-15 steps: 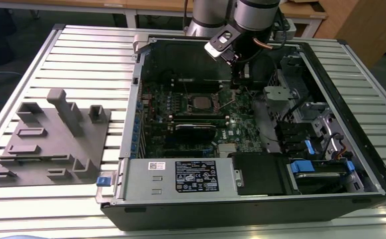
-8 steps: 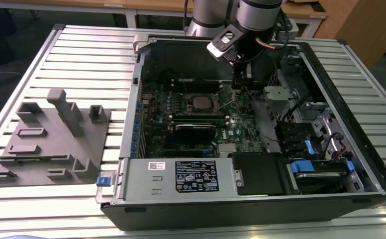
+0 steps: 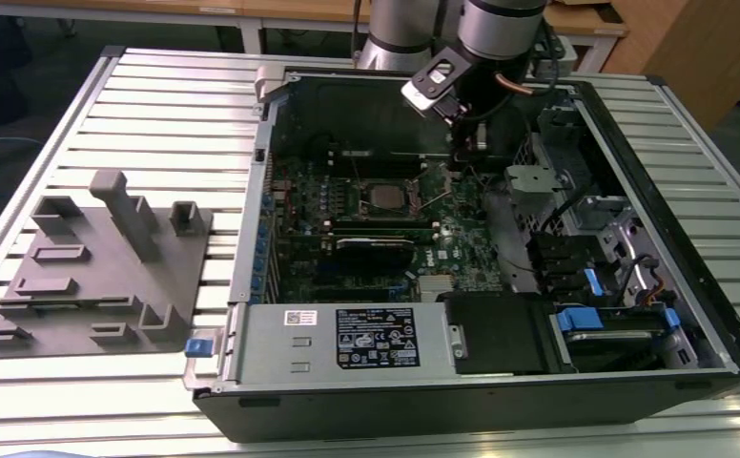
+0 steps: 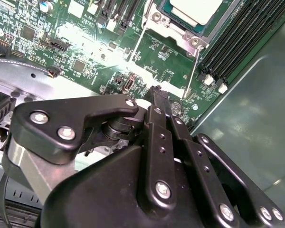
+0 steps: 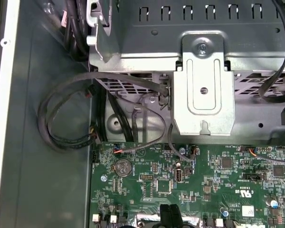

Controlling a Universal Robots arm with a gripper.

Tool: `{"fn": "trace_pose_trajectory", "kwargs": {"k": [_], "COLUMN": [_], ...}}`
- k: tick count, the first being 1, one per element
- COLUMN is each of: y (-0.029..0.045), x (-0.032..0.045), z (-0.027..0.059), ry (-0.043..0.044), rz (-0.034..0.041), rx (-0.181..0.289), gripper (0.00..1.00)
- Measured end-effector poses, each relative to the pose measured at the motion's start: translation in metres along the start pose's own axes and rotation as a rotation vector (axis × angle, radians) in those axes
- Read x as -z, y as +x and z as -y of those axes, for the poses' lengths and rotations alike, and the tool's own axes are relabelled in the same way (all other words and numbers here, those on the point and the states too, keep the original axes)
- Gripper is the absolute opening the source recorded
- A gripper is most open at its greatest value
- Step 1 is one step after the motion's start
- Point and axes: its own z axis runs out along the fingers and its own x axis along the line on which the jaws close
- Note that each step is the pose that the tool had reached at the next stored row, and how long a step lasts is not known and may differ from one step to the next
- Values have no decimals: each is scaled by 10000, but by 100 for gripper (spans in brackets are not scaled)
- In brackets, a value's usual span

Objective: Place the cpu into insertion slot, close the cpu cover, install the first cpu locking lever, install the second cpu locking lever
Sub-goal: 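Close the cpu cover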

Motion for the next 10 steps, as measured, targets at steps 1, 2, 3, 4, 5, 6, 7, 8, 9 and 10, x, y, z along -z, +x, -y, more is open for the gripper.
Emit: {"fn": "trace_pose_trajectory", "kwargs": {"k": [1,2,3,4,5,6,7,8,9,10], "y": [0,0,0,0,0,0,0,0,0,0], "x": [0,0,0,0,0,0,-1,-1,-1,-1], "z": [-3,-3,-3,-4,-4,-6,-8,-10,-12,-15], "ry": [1,0,0,0,0,0,0,0,1,0], "rz": [0,0,0,0,0,0,-1,-1,-1,0], "rx": [0,-1,-1,-1,0,0,1,1,0,0], "gripper": [11,11,11,11,11,11,11,11,11,11]}}
